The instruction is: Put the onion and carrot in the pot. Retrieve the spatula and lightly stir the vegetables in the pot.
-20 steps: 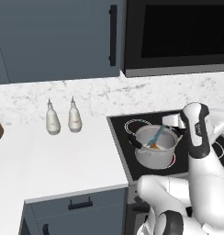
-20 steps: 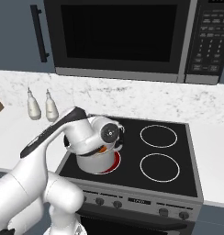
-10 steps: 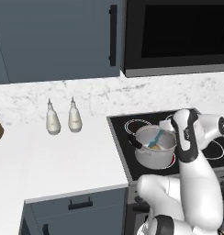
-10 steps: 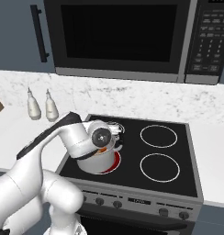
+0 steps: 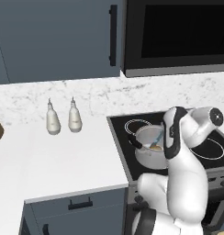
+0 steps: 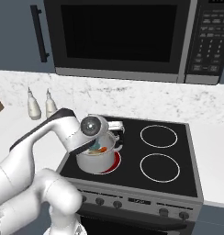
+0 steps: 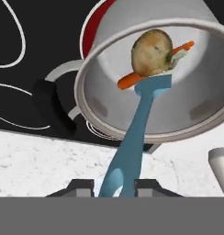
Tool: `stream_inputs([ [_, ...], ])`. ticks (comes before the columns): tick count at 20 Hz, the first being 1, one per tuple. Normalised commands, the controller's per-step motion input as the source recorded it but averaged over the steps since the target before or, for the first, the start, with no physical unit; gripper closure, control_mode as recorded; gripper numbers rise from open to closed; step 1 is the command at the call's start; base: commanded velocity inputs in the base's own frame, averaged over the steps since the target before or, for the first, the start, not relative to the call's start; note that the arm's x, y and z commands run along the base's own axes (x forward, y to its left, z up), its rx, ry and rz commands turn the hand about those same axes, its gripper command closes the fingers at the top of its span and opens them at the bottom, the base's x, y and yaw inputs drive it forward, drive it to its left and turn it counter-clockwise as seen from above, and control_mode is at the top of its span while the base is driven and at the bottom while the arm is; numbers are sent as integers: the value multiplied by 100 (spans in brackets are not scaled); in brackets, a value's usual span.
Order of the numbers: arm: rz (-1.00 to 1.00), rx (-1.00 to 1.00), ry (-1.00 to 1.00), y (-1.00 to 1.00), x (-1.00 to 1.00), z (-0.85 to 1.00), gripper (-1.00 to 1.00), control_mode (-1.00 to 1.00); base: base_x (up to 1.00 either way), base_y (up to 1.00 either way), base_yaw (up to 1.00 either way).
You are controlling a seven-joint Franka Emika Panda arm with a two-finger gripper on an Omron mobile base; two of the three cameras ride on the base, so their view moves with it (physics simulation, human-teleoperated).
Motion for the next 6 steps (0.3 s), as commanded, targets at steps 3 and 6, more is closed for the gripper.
stream_inputs([
  [3, -33, 0, 31, 0, -4, 59, 100, -100, 0, 0, 0],
  [6, -29, 0, 22, 6, 0, 70, 100, -100, 0, 0, 0],
])
